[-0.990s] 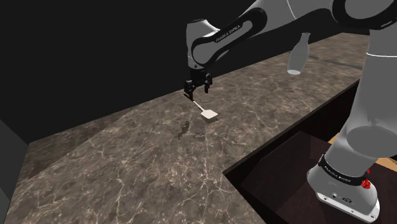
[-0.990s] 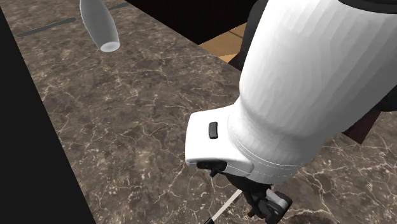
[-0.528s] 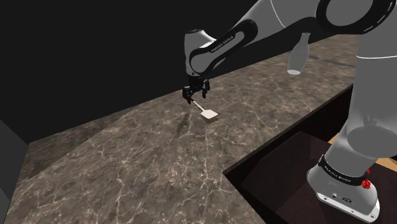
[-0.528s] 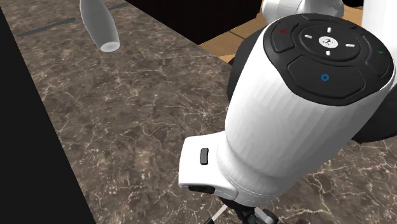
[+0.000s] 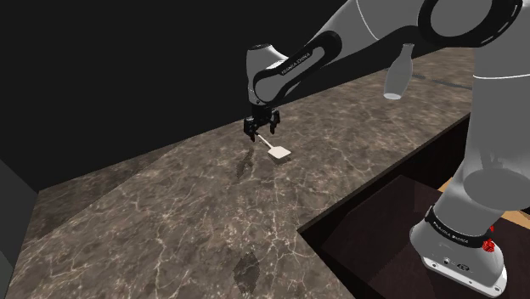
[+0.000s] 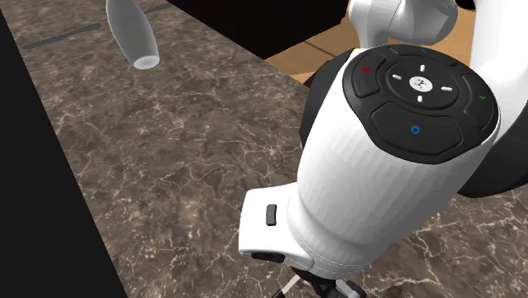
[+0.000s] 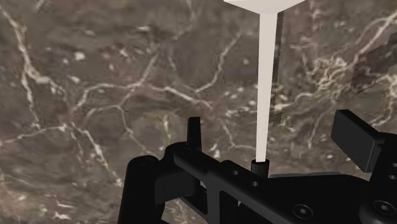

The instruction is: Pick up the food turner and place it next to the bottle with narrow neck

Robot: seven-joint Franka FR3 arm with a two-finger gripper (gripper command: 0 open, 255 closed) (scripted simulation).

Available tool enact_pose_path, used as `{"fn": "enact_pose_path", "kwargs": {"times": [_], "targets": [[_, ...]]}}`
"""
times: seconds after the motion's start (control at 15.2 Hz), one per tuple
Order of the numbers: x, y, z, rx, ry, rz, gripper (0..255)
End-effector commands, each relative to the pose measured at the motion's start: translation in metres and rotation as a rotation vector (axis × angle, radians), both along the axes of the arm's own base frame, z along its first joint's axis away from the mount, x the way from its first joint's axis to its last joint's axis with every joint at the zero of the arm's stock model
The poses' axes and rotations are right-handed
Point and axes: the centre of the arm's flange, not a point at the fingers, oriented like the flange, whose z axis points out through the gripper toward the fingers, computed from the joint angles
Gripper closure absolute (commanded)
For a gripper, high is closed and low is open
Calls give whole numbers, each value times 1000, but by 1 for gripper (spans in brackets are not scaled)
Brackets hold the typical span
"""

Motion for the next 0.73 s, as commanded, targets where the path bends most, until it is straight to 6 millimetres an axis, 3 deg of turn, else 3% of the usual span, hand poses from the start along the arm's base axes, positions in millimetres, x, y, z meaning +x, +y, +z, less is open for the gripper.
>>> {"fn": "enact_pose_path", "kwargs": {"times": [0.0,0.07,0.66], "targets": [[0,0,0,0,0,0,0],[0,0,0,0,0,0,255],[0,0,0,0,0,0,255]]}}
